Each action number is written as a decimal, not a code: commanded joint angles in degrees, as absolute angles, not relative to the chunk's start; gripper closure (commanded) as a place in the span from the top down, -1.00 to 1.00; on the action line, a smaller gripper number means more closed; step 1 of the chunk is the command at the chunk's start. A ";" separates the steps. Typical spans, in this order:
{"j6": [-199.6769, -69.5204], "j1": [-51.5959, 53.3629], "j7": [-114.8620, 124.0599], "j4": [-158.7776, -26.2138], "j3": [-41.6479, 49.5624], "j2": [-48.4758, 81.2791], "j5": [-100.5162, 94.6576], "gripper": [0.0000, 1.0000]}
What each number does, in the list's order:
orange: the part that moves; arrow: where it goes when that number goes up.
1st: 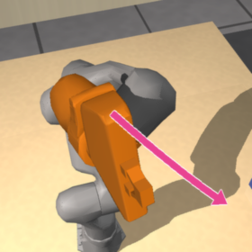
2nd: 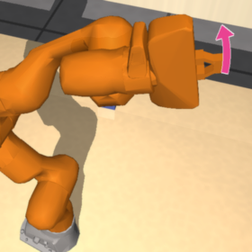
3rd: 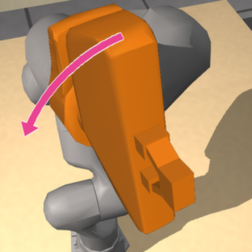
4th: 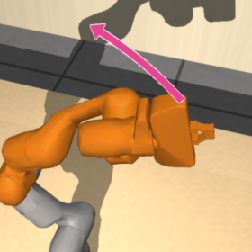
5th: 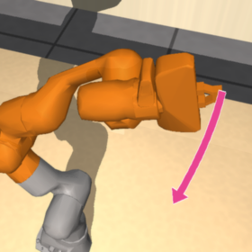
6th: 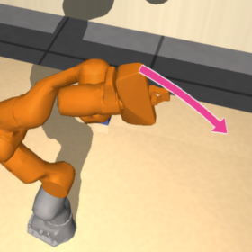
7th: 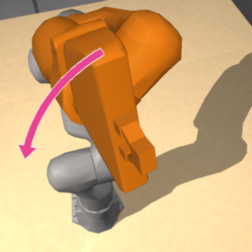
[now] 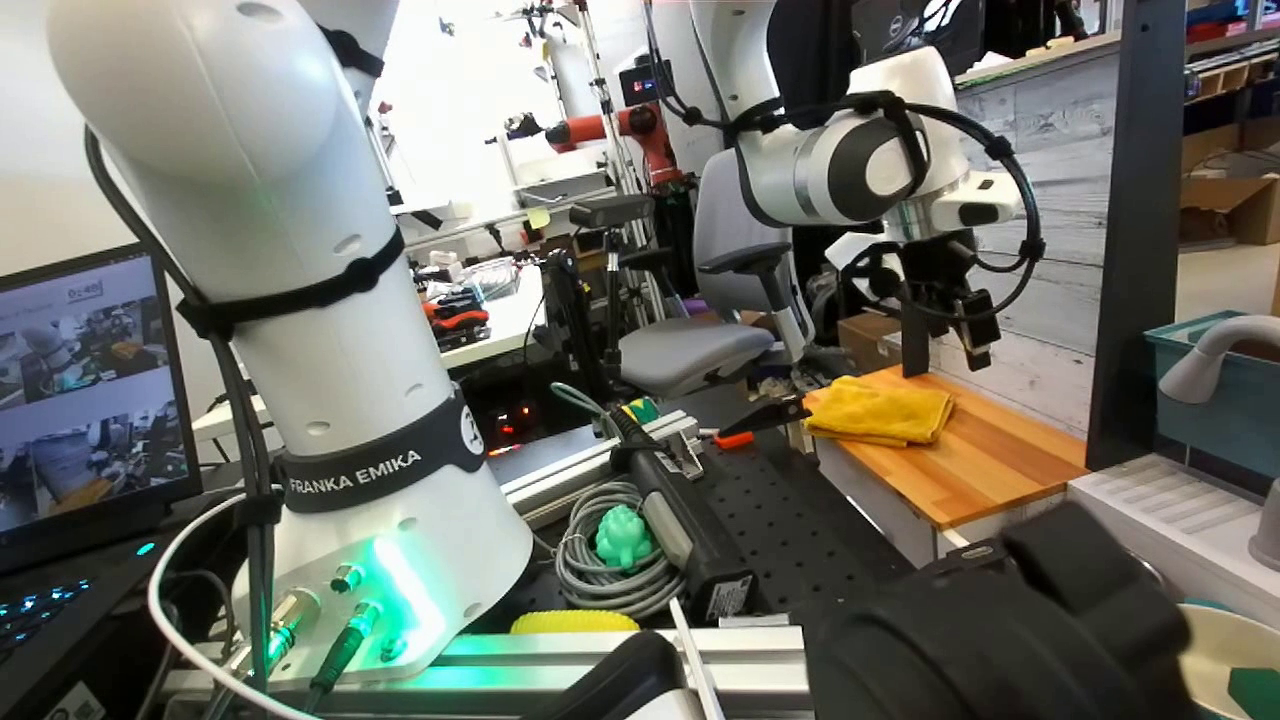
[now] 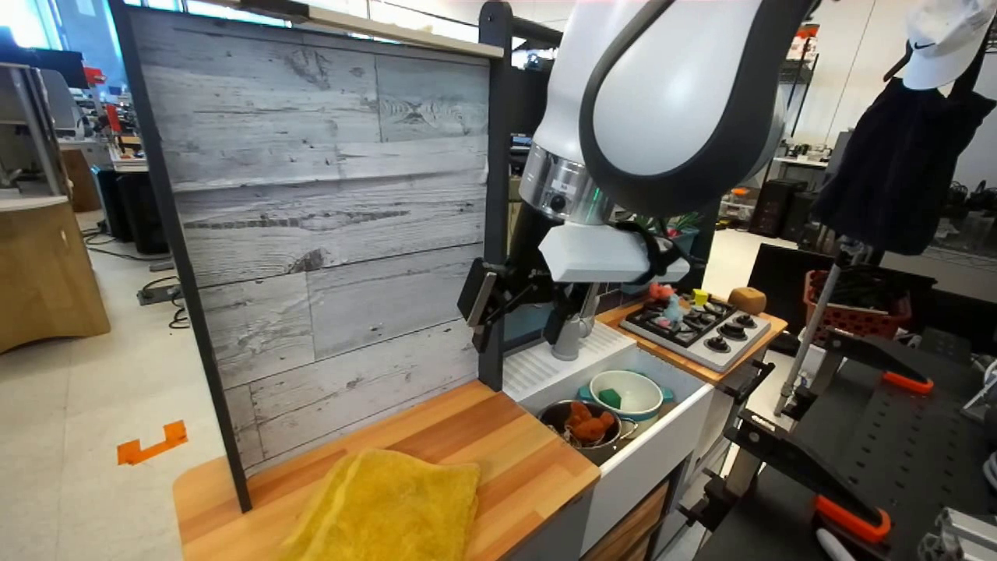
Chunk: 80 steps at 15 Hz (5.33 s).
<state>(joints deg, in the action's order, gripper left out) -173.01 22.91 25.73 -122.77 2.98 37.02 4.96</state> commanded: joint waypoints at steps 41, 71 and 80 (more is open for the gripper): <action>-165.38 9.94 12.01 -109.49 15.93 49.00 0.90 1.00; -141.94 -7.16 13.78 -70.71 17.45 72.19 -0.14 -0.65; -148.11 -7.13 6.53 -85.95 14.55 59.40 1.82 -0.96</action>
